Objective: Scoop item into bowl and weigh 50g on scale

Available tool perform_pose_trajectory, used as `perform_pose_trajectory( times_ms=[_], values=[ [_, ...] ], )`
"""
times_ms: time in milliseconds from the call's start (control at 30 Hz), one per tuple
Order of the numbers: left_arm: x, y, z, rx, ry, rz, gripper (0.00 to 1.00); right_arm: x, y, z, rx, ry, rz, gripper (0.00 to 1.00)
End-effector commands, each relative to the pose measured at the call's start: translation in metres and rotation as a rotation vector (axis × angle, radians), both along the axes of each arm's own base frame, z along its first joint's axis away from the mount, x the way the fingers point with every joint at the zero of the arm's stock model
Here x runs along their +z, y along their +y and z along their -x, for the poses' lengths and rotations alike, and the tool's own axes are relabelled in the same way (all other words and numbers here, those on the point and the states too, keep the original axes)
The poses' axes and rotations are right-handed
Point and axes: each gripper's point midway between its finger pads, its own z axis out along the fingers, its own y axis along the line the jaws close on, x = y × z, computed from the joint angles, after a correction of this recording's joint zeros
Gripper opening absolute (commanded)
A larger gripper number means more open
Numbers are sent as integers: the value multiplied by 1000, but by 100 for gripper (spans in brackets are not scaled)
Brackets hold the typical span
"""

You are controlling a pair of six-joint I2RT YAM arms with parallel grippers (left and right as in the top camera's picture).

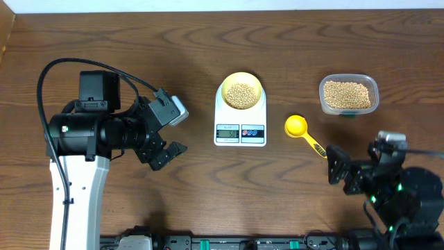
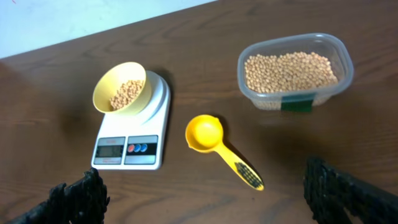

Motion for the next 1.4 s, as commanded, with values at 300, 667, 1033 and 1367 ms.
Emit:
perform_pose_trajectory(
  times_ms=[300,667,1033,1367],
  values=[
    [1,-2,2,-19,-6,11,98,-25,-4,3,-13,-199,9,99],
    [1,-2,2,-19,-6,11,98,-50,-6,-24,13,-416,146,99],
    [1,-2,2,-19,-6,11,98,-64,-20,-41,-63,-509,224,99],
    [1,-2,2,-19,-6,11,98,-74,-25,-40,-83,-470,251,99]
  ],
)
